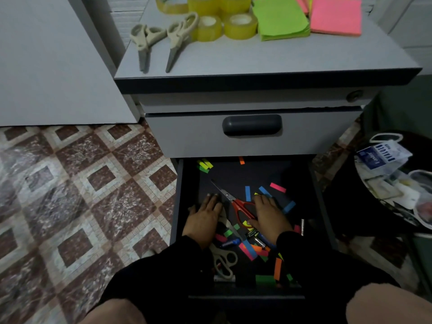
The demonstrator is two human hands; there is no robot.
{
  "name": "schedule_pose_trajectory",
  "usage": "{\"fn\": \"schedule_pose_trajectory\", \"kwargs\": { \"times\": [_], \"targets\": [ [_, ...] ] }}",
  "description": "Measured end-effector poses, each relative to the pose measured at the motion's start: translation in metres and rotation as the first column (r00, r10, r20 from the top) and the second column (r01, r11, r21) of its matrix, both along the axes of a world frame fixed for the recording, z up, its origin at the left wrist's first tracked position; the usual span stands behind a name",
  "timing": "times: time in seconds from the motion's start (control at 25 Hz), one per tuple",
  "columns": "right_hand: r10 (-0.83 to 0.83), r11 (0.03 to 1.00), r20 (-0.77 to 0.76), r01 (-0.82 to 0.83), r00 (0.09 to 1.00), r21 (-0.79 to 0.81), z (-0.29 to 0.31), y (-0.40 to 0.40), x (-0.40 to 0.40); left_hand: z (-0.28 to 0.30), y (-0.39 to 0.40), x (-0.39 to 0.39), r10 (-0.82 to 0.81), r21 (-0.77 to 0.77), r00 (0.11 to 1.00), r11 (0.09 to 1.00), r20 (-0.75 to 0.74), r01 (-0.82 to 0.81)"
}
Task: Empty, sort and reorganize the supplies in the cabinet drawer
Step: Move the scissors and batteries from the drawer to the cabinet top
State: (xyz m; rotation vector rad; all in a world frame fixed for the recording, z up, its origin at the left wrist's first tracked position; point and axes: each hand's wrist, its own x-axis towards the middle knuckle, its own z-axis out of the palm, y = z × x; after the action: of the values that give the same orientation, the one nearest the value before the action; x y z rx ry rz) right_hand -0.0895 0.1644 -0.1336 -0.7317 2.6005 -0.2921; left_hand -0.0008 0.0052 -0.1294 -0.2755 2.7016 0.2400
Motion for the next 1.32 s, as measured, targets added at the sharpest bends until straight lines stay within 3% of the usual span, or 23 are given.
{"fn": "schedule_pose_trajectory", "kwargs": {
  "times": [0.4,0.6,0.8,0.92,1.32],
  "targets": [
    [-0.027,0.995,-0.031,0.03,0.999,0.09,0.0,0.012,-0.007,0.001,-0.004,0.002,0.047,-0.033,0.998,0.998,-0.029,-0.048],
    [-0.093,0.983,0.071,0.081,0.993,0.163,0.017,0.023,-0.016,0.027,-0.003,0.005,0.09,-0.022,0.993,0.996,-0.076,-0.092],
    [-0.107,0.986,0.127,0.089,0.986,0.14,0.064,0.035,-0.005,0.066,0.001,0.017,0.252,0.132,0.967,0.961,-0.046,-0.244],
    [-0.091,0.991,0.11,0.079,0.99,0.106,0.096,0.037,0.012,0.09,0.0,0.032,0.291,0.144,0.956,0.948,-0.04,-0.283],
    [-0.004,0.995,-0.037,0.007,0.999,0.099,0.216,0.039,0.051,0.196,-0.007,0.076,0.375,0.234,0.899,0.917,-0.225,-0.324]
  ]
}}
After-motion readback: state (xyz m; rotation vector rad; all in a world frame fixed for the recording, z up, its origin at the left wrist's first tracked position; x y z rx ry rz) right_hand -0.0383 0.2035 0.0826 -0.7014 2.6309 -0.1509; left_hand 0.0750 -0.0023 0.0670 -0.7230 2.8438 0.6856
